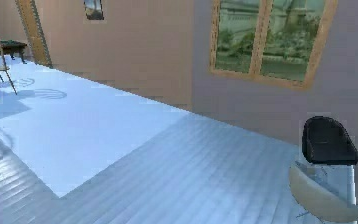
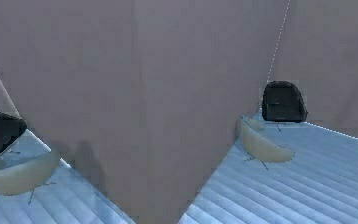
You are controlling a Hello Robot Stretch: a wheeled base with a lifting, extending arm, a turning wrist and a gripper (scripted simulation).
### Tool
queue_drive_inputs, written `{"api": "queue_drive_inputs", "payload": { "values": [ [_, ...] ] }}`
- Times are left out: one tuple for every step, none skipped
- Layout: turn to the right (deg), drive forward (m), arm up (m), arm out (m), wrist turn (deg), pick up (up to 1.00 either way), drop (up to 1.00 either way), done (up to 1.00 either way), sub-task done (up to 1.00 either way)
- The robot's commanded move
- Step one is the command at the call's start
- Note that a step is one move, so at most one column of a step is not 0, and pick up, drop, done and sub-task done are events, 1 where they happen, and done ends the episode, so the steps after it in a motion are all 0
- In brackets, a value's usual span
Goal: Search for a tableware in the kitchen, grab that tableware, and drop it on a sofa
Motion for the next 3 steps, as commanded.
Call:
{"api": "queue_drive_inputs", "payload": {
  "values": [
    [-45.0,0.0,0.0,0.0,0.0,0.0,0.0,0.0,0.0],
    [-6.0,0.0,0.0,0.0,0.0,0.0,0.0,0.0,0.0],
    [0.0,1.0,0.0,0.0,0.0,0.0,0.0,0.0,0.0]
  ]
}}
